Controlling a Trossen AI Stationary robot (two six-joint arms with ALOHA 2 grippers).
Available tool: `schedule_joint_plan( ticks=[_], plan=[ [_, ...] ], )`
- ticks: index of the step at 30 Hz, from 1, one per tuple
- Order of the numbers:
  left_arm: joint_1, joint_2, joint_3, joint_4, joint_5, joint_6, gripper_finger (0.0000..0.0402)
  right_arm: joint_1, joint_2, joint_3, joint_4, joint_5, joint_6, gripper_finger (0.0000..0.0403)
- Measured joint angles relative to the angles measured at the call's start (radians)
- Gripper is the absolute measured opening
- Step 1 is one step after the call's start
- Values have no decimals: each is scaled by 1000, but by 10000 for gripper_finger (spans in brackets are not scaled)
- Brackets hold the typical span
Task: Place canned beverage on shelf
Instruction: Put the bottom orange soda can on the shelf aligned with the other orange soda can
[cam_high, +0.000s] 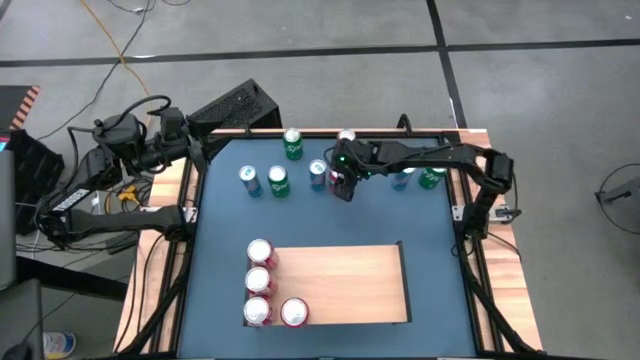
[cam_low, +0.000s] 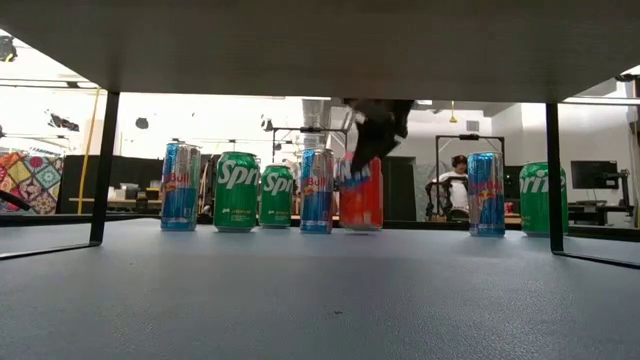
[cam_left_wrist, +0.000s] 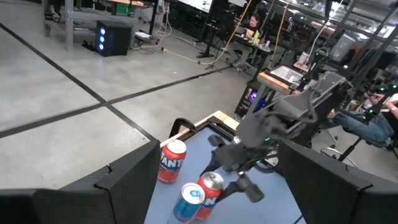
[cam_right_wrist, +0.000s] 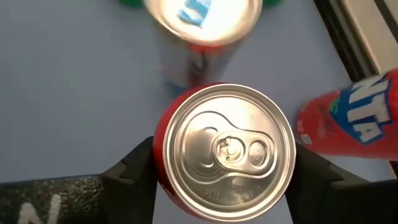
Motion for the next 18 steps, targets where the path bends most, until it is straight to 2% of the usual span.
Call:
schedule_joint_plan(
  ticks=[10,15,18],
  plan=[
    [0,24,0,10,7,-85,309,66,-295,0,-53,10,100,245],
    [0,54,0,54,17,-114,309,153,-451,0,-45,8,154,245],
    [0,72,0,95,59,-134,309,226,-532,2,-44,33,185,245]
  ],
)
